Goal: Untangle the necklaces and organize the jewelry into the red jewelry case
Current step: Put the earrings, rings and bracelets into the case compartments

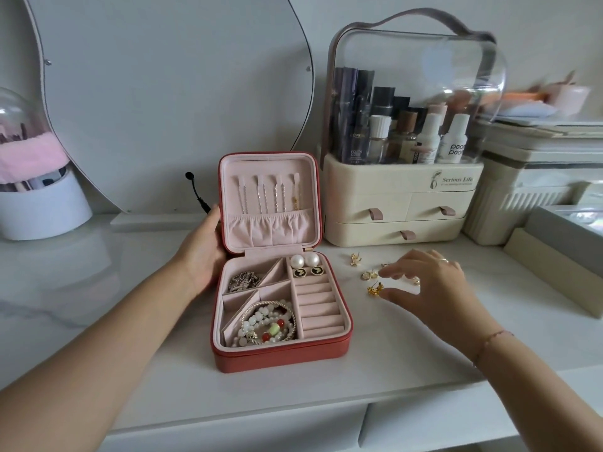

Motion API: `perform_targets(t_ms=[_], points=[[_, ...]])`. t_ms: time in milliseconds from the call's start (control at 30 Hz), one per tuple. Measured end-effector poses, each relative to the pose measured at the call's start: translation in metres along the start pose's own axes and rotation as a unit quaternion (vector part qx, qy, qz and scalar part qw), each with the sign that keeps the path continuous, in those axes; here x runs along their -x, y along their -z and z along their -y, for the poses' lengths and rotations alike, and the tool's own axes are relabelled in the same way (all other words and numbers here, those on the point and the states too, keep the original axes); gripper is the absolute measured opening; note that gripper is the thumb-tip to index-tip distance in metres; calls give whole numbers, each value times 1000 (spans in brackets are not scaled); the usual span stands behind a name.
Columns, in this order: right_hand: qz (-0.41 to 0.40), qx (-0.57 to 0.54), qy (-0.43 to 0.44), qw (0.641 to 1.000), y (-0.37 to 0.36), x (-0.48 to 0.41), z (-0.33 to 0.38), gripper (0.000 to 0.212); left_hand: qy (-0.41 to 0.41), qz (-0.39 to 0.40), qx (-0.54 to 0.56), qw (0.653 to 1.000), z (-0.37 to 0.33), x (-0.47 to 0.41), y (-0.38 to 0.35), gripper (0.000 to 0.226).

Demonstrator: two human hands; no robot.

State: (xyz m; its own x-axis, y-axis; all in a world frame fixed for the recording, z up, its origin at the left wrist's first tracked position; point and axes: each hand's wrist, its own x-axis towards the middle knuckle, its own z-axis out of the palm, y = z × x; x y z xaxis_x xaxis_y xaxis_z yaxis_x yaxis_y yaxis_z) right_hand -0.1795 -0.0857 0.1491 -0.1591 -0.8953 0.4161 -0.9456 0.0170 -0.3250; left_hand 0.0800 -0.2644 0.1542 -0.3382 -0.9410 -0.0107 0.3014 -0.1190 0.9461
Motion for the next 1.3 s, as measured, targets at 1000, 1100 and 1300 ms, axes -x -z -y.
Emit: perform_targets(t_ms=[1000, 1100, 1300], points=[[-29, -43, 104, 993, -27, -32, 82, 6, 28, 14, 21, 999, 0, -3, 2, 47], [-15, -72, 103, 992, -30, -30, 85, 8, 31, 14, 20, 999, 0, -2, 3, 47], [-12, -81, 125, 989, -35, -31, 87, 15, 19, 15, 22, 999, 0, -2, 3, 47]])
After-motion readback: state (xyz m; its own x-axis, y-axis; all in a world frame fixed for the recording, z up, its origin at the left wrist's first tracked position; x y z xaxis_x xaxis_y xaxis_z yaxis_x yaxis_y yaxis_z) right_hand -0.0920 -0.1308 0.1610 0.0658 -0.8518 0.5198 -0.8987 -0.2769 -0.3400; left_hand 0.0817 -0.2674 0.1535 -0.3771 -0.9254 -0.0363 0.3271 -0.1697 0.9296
